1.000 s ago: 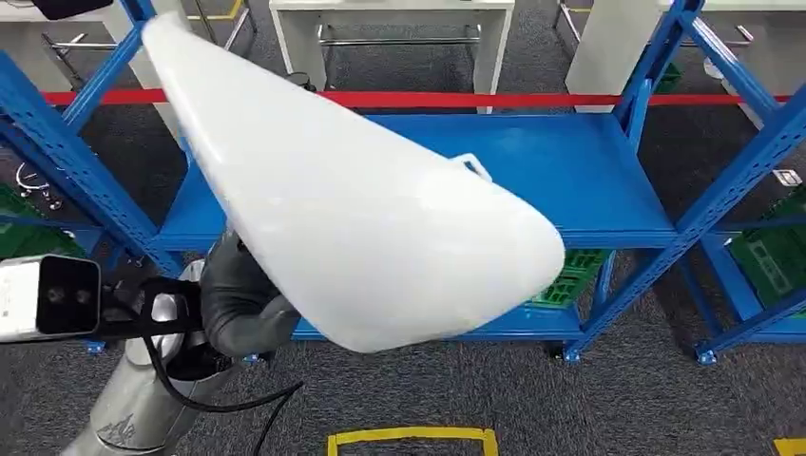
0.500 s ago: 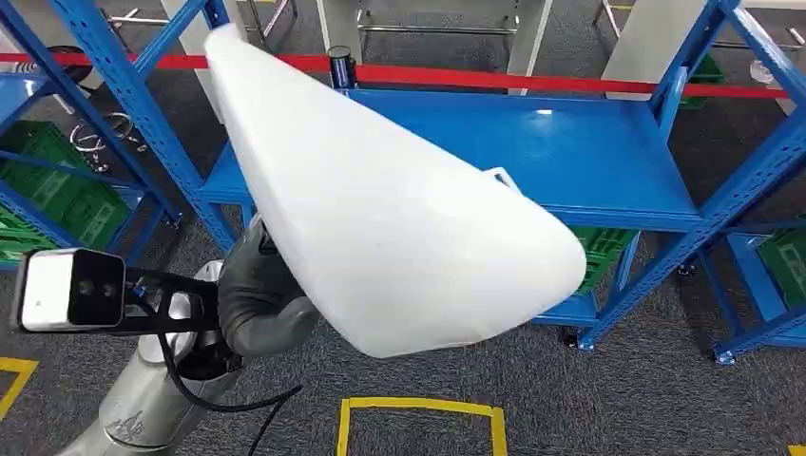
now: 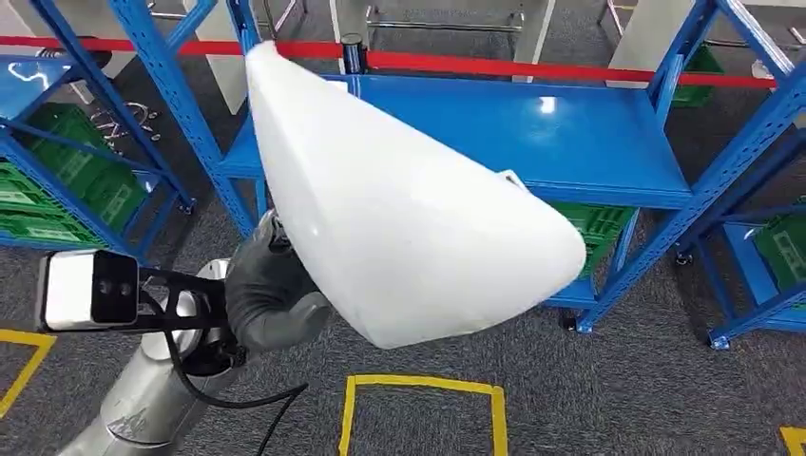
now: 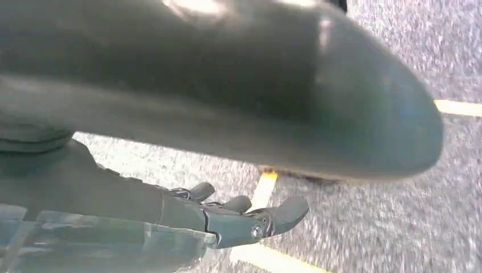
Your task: Take the parts from the cabinet and place them on the table.
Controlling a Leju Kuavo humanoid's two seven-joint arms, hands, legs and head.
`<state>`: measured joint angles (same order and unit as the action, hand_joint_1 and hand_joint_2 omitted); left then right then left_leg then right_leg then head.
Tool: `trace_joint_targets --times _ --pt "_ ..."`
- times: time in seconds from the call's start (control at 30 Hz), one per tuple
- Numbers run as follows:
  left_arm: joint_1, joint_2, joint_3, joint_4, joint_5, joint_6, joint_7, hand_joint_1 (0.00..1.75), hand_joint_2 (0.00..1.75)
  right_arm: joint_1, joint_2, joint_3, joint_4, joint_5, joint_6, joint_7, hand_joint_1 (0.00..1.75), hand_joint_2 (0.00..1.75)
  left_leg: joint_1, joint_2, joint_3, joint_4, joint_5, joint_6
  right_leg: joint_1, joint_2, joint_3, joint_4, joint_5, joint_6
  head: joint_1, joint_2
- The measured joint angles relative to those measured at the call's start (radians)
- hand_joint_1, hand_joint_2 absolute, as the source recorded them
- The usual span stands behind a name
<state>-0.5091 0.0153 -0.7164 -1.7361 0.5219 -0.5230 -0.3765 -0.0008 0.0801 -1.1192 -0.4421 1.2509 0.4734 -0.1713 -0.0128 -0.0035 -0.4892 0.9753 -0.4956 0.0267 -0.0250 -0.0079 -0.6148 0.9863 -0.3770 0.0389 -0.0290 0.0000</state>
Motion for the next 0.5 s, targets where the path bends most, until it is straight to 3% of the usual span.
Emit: trace_joint_targets --times 0.03,0.07,0.1,0.13,0.17,0.2,0.23,0.27,0.3,0.33,0.37,0.4,0.5 --pt "0.000 -0.002 -0.001 0.002 0.000 0.000 -0.001 1.75 1.75 -0.002 -0.005 0.000 0.012 0.000 -0.006 -0.005 0.00 0.00 0.014 0.004 -0.007 -0.021 0.023 0.011 -0.001 0.000 -0.009 0.007 -0.006 -0.002 0.001 0.000" --pt "-0.004 -0.006 -0.003 0.003 0.002 -0.001 -0.001 1.75 1.75 -0.001 -0.008 0.000 0.022 0.000 -0.011 -0.012 0.00 0.00 0.009 0.005 -0.013 -0.025 0.037 0.019 0.001 0.002 -0.025 0.028 -0.044 -0.008 0.001 0.000" --pt "-0.007 -0.010 -0.004 0.003 0.004 -0.003 -0.001 1.75 1.75 -0.002 -0.011 0.001 0.032 0.000 -0.014 -0.019 0.00 0.00 0.009 0.005 -0.030 -0.024 0.052 0.028 0.000 0.003 -0.045 0.085 -0.100 -0.019 0.008 0.000" --pt "-0.007 -0.011 -0.005 0.004 0.005 -0.004 -0.001 1.75 1.75 -0.004 -0.012 0.001 0.039 -0.001 -0.020 -0.023 0.00 0.00 0.007 0.004 -0.048 -0.024 0.066 0.027 0.000 0.003 -0.067 0.161 -0.154 -0.024 0.011 0.000" --pt "-0.007 -0.012 -0.009 0.005 0.005 -0.005 0.000 1.75 1.75 -0.006 -0.016 0.001 0.044 -0.003 -0.023 -0.028 0.00 0.00 0.004 0.004 -0.066 -0.023 0.079 0.028 0.000 0.003 -0.086 0.237 -0.190 -0.023 0.010 0.000" --pt "-0.006 -0.014 -0.012 0.005 0.009 -0.006 0.000 1.75 1.75 -0.007 -0.018 0.001 0.050 -0.005 -0.024 -0.033 0.00 0.00 0.004 0.003 -0.084 -0.022 0.092 0.027 0.000 0.003 -0.096 0.298 -0.201 -0.015 0.011 0.000" --pt "-0.006 -0.014 -0.016 0.005 0.012 -0.006 0.003 1.75 1.75 -0.008 -0.019 0.001 0.053 -0.008 -0.024 -0.035 0.00 0.00 0.004 0.004 -0.102 -0.020 0.105 0.025 0.000 0.003 -0.086 0.317 -0.186 -0.001 0.011 0.000" --pt "-0.006 -0.015 -0.019 0.005 0.017 -0.006 0.005 1.75 1.75 -0.007 -0.020 0.001 0.054 -0.013 -0.022 -0.035 0.00 0.00 0.005 0.004 -0.120 -0.017 0.117 0.022 -0.001 0.003 -0.057 0.294 -0.153 0.015 0.012 0.000" --pt "-0.006 -0.015 -0.024 0.005 0.023 -0.005 0.007 1.75 1.75 -0.007 -0.019 0.000 0.054 -0.017 -0.015 -0.035 0.00 0.00 0.007 0.003 -0.139 -0.011 0.128 0.018 -0.003 0.003 -0.011 0.237 -0.119 0.028 0.011 0.000" --pt "-0.007 -0.015 -0.027 0.005 0.025 -0.002 0.007 1.75 1.75 -0.006 -0.019 0.000 0.053 -0.022 -0.003 -0.032 0.00 0.00 0.008 0.003 -0.158 -0.001 0.135 0.013 -0.006 0.003 0.048 0.156 -0.105 0.033 0.011 0.000" --pt "-0.009 -0.017 -0.030 0.004 0.028 0.000 0.007 1.75 1.75 -0.006 -0.014 -0.001 0.046 -0.024 0.012 -0.026 0.00 0.00 0.006 0.002 -0.173 0.014 0.140 0.007 -0.010 0.005 0.108 0.064 -0.134 0.027 0.013 0.000" --pt "-0.011 -0.018 -0.031 0.003 0.034 0.001 0.007 1.75 1.75 -0.005 -0.009 -0.002 0.032 -0.026 0.027 -0.019 0.00 0.00 0.004 0.002 -0.188 0.027 0.145 0.000 0.001 0.012 0.148 -0.006 -0.173 0.008 0.012 0.000" --pt "-0.015 -0.021 -0.040 0.002 0.040 0.002 0.006 1.75 1.75 0.007 0.009 -0.005 0.012 -0.029 0.045 -0.013 0.00 0.00 0.008 0.001 -0.189 0.028 0.168 -0.015 0.006 0.013 0.120 0.017 -0.158 -0.015 0.006 0.000"
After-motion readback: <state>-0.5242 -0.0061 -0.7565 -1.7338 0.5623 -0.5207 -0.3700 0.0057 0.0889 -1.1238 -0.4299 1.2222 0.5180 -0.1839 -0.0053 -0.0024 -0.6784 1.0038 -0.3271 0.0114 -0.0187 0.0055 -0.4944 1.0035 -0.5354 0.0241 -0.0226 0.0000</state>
